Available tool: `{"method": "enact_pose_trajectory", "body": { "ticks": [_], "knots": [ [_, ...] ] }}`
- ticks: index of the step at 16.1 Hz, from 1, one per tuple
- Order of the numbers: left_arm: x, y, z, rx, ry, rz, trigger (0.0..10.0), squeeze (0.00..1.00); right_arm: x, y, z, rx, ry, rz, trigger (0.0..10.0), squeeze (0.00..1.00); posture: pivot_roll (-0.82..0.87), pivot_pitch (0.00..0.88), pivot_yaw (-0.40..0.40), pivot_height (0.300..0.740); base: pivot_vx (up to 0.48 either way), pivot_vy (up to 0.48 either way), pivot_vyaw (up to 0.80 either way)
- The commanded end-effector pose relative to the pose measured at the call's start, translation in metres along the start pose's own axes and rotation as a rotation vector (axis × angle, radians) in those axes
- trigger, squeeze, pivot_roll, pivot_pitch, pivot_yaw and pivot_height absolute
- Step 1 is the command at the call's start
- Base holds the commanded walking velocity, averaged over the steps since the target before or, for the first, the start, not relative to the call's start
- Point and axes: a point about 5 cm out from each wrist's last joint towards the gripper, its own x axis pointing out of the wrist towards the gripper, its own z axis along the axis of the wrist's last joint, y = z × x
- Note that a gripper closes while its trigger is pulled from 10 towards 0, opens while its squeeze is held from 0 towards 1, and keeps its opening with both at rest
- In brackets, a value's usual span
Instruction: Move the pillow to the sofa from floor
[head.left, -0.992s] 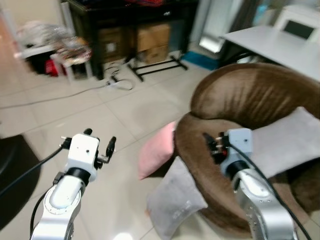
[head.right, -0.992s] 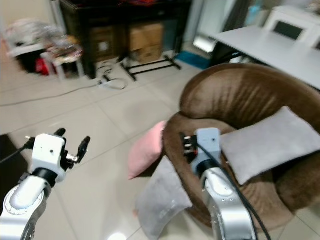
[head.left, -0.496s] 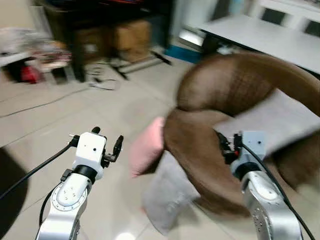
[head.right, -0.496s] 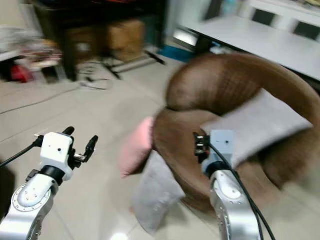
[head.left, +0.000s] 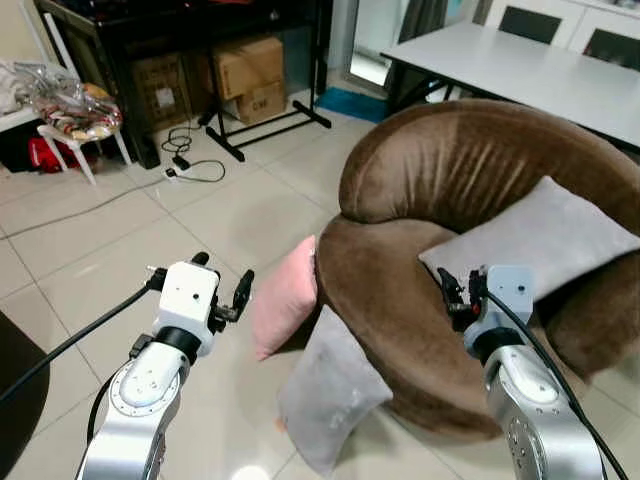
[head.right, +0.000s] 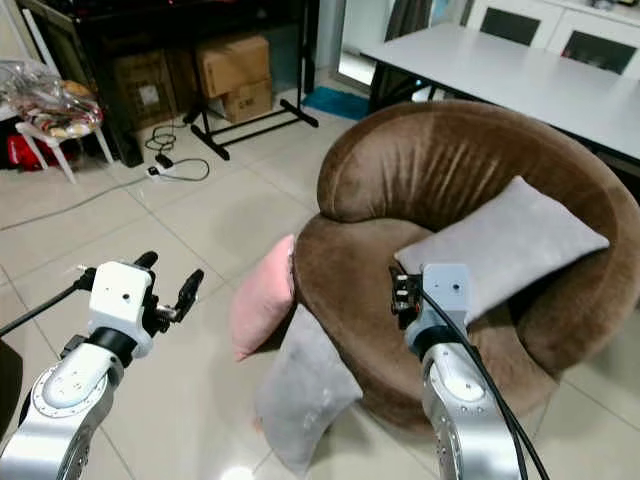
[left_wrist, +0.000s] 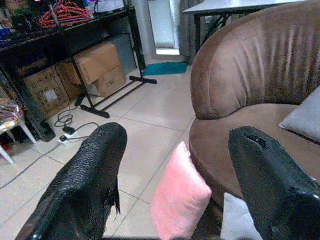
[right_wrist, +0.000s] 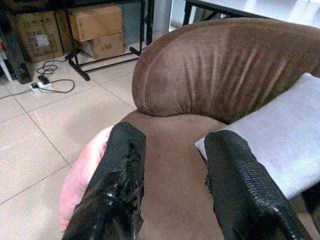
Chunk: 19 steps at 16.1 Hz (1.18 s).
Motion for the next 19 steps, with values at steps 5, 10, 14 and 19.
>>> {"method": "enact_pose_trajectory", "body": {
  "ticks": [5,10,14,19],
  "knots": [
    [0.002,0.000,0.001,-0.001,-0.007,-0.008,10.0,0.00,0.001,-0.003,0.002,-0.003,-0.010,-0.013,10.0,0.00,0.01,0.000,-0.037,0.740,0.396,0.000,0.00],
    [0.004,-0.001,-0.003,0.023,0.017,0.008,10.0,0.00,0.001,-0.004,0.002,-0.009,-0.010,-0.029,10.0,0.00,0.00,0.000,-0.034,0.740,0.062,0.000,0.00],
    [0.006,-0.002,-0.002,0.034,0.010,0.007,10.0,0.00,0.002,-0.013,0.001,0.007,-0.004,-0.090,10.0,0.00,0.00,0.000,-0.035,0.731,0.000,0.000,0.00],
    [0.004,-0.004,-0.006,0.029,0.005,0.000,10.0,0.00,0.000,-0.008,-0.004,0.020,0.017,-0.040,10.0,0.00,0.00,0.000,-0.043,0.688,0.000,0.000,0.00]
  ]
}}
